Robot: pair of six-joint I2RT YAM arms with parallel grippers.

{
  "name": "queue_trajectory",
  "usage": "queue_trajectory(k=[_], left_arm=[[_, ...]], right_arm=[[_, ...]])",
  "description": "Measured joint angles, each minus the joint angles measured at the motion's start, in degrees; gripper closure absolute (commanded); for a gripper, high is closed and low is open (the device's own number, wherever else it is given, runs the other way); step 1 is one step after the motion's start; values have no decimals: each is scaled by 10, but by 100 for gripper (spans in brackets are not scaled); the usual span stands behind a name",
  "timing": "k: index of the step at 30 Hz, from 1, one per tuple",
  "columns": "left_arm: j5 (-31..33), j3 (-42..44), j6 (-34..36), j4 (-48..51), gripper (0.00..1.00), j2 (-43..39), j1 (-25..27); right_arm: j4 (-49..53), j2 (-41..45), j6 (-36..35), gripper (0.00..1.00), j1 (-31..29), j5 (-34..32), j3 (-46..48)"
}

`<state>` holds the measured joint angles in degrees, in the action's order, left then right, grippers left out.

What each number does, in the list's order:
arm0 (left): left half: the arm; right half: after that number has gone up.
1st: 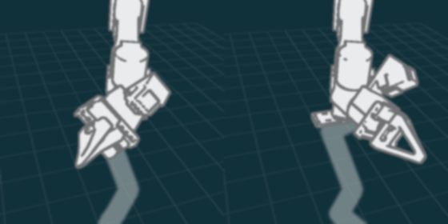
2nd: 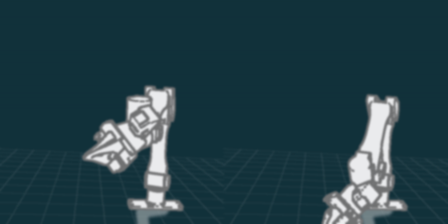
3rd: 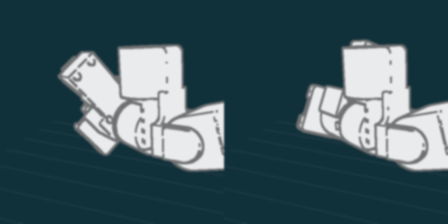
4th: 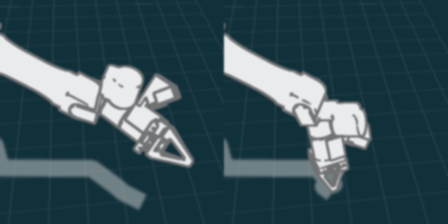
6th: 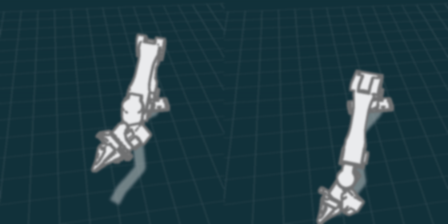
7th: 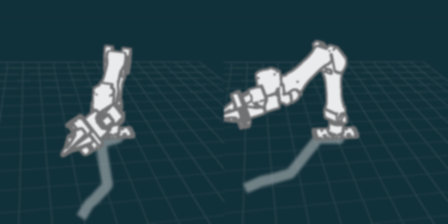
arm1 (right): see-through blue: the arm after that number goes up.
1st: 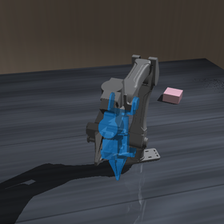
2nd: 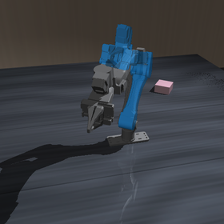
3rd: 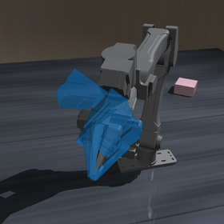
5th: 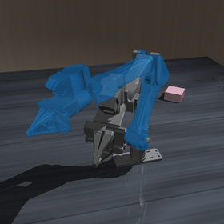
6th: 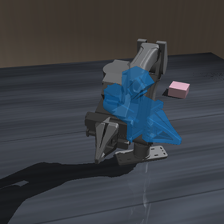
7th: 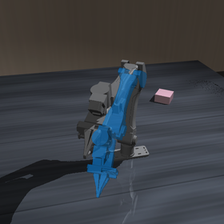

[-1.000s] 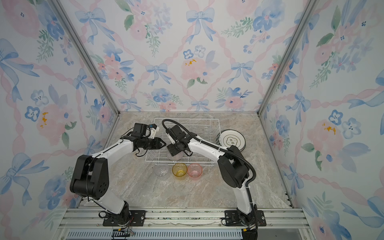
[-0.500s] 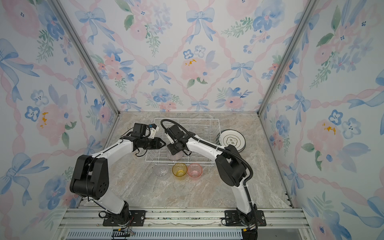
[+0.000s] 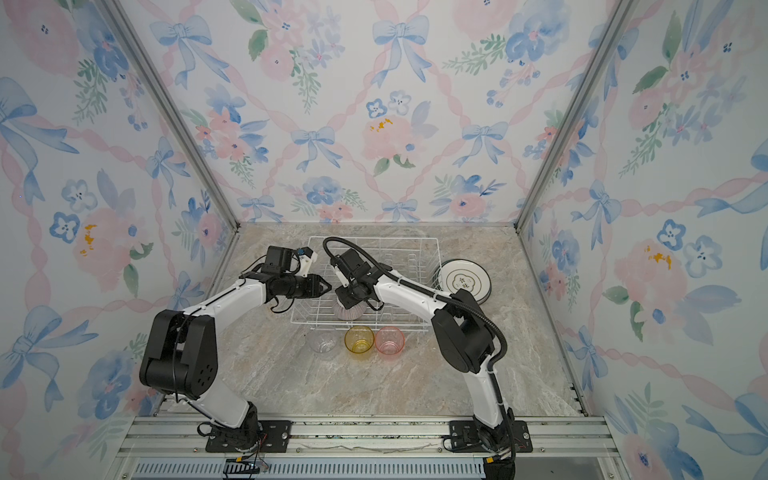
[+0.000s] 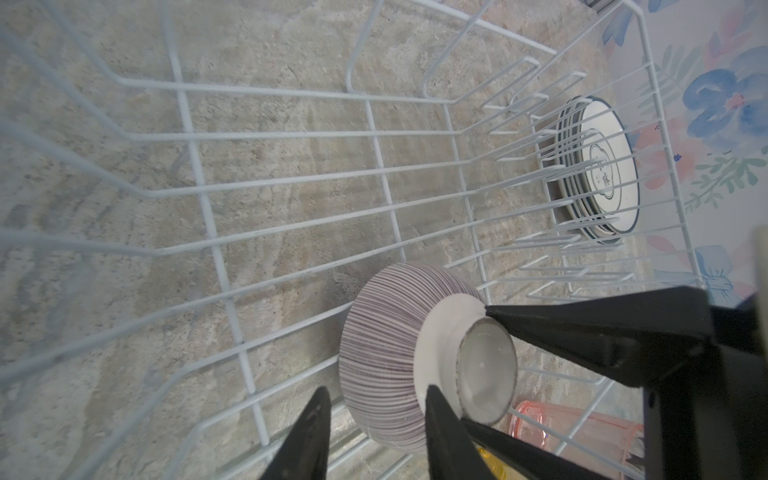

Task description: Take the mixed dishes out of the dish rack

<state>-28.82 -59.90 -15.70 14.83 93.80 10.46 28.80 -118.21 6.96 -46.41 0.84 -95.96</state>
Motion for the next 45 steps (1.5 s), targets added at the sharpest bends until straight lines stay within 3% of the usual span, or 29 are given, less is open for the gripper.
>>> queue_trajectory(k=[16,27,31,36,39,45], left_arm=[[-17,0,0,-5,61,4,-1],[-22,0,0,-16,61,7,-2],[-23,0,0,-16,61,8,-2],[-24,3,0,-16,61,8,-2],[-24,3,0,-16,61,8,-2],[-23,5,0,-19,61,8,-2]], right_arm=[[-54,43,55,73,59,78,60],[-18,44,30,72,54,60,42],[13,32,2,66,47,54,-8],[35,19,-17,32,35,44,-23],[47,14,-22,24,29,42,-23],[51,14,-30,24,15,34,-21]])
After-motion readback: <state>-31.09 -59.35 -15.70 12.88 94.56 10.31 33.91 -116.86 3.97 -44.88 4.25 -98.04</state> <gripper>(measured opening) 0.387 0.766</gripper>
